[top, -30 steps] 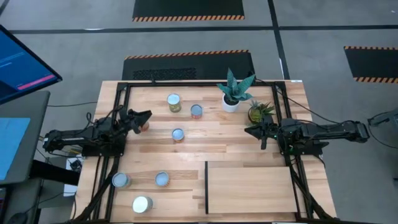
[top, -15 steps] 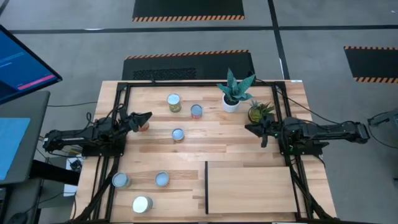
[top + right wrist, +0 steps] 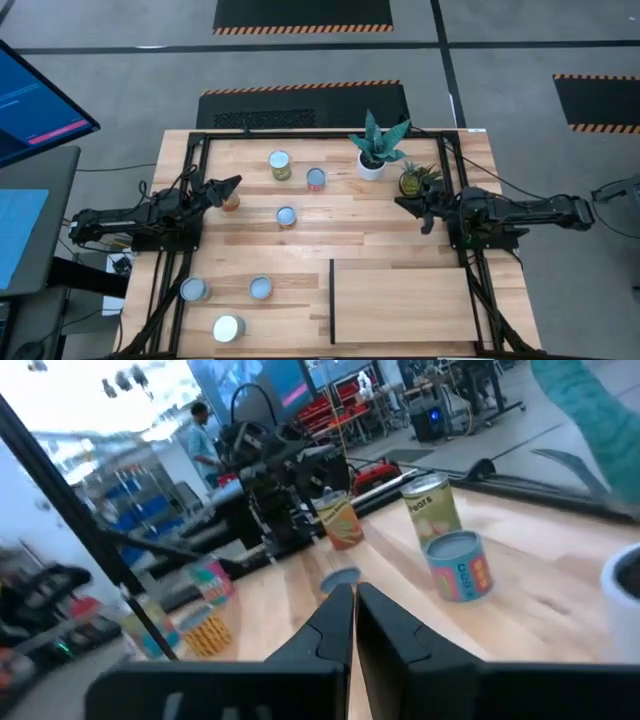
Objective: Pick and place cans onto a shelf
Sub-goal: Put the canned corn on the shelf
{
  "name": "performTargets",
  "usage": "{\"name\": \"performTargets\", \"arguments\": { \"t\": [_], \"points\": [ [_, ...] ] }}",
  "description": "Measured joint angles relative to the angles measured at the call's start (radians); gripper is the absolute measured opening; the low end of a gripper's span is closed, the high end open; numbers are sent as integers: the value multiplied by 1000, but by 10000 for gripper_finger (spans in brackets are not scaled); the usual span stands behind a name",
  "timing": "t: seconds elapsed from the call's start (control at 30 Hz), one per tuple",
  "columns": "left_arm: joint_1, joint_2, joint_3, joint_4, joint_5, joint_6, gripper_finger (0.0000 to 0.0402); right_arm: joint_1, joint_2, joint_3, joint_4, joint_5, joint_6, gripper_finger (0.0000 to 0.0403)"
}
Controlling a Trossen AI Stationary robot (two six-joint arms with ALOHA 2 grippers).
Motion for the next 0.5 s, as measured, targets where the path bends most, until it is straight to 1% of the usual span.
{"name": "performTargets", "arguments": {
  "t": [0.1,0.2,0.33,0.4,0.5],
  "points": [
    [0,0,0,0,10,2,142,8,0,0,-5,0,106,43],
    [0,0,0,0,29,6,142,12,3,0,-9,0,135,43],
    [0,0,0,-3,92,29,142,10,6,0,-3,0,230,43],
    [0,0,0,-4,116,22,142,10,6,0,32,0,240,43],
    [0,0,0,-3,117,3,142,15,6,0,157,-1,211,43]
  ]
}}
